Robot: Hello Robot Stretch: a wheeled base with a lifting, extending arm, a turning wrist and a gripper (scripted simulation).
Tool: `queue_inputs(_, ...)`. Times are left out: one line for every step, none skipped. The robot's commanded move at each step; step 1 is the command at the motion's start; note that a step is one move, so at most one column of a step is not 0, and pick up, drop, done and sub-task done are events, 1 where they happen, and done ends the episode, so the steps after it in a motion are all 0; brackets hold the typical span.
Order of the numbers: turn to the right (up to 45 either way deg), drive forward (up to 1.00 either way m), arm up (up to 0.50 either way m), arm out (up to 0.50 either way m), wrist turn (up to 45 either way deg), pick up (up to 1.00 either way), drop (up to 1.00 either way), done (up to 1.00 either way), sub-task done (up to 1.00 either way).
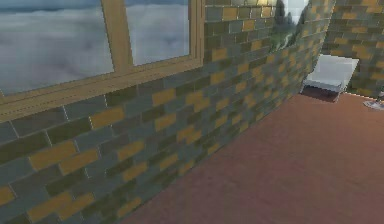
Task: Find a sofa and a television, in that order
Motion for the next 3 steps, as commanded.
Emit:
queue_inputs(21.0,0.0,0.0,0.0,0.0,0.0,0.0,0.0,0.0)
queue_inputs(0.0,0.35,0.0,0.0,0.0,0.0,0.0,0.0,0.0)
queue_inputs(-45.0,0.0,0.0,0.0,0.0,0.0,0.0,0.0,0.0)
